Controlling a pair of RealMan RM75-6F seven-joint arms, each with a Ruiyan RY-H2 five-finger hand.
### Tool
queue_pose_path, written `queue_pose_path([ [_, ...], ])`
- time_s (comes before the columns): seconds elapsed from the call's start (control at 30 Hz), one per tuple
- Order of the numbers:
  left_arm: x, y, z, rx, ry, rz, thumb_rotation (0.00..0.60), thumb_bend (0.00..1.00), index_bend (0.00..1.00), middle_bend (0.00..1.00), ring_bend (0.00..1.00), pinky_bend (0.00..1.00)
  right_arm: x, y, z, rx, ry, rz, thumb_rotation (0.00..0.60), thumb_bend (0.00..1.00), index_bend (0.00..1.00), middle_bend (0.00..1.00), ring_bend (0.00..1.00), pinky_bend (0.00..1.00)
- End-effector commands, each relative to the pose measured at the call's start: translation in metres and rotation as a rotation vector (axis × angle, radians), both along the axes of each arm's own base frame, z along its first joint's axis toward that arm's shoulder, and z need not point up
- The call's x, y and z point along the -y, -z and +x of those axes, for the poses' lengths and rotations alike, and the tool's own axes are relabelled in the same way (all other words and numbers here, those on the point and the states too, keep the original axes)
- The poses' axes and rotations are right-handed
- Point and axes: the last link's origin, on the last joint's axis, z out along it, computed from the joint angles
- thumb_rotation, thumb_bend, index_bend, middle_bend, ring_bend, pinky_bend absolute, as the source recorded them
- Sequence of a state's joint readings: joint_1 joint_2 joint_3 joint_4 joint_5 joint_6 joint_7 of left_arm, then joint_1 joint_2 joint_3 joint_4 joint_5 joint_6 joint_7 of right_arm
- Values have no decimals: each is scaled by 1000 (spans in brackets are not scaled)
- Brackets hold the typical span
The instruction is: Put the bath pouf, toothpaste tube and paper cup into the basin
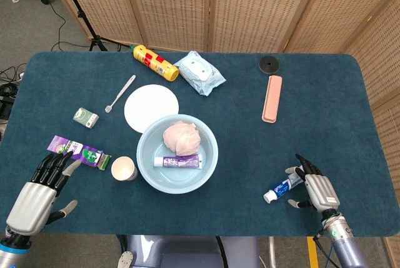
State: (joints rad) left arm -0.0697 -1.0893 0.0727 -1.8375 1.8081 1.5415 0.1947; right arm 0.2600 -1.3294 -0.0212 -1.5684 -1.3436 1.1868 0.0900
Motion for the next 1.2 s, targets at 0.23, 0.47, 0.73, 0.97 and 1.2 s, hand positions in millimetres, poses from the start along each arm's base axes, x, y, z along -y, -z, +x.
queue_pose_path([
  [0.23, 2, 2, 1, -4, 2, -4, 600, 180, 0, 0, 0, 0, -4, 18, -1, 31, 14, 31, 600, 39, 273, 0, 0, 103],
  [0.47, 1, 1, 0, 0, 1, -4, 600, 181, 0, 0, 0, 0, 2, 33, 9, 49, -2, 44, 600, 40, 273, 0, 0, 103],
  [0.73, 0, -2, -1, 9, -3, 2, 600, 180, 0, 0, 0, 0, 5, 40, 15, 38, -8, 41, 600, 53, 312, 62, 0, 103],
  [0.97, 0, -3, -1, 12, -3, 6, 600, 180, 0, 0, 0, 0, 3, 43, 13, 32, 1, 25, 600, 53, 423, 212, 138, 205],
  [1.2, 0, -3, -1, 14, -5, 7, 600, 181, 0, 0, 0, 0, 3, 44, 13, 24, -5, 17, 600, 53, 498, 294, 231, 307],
])
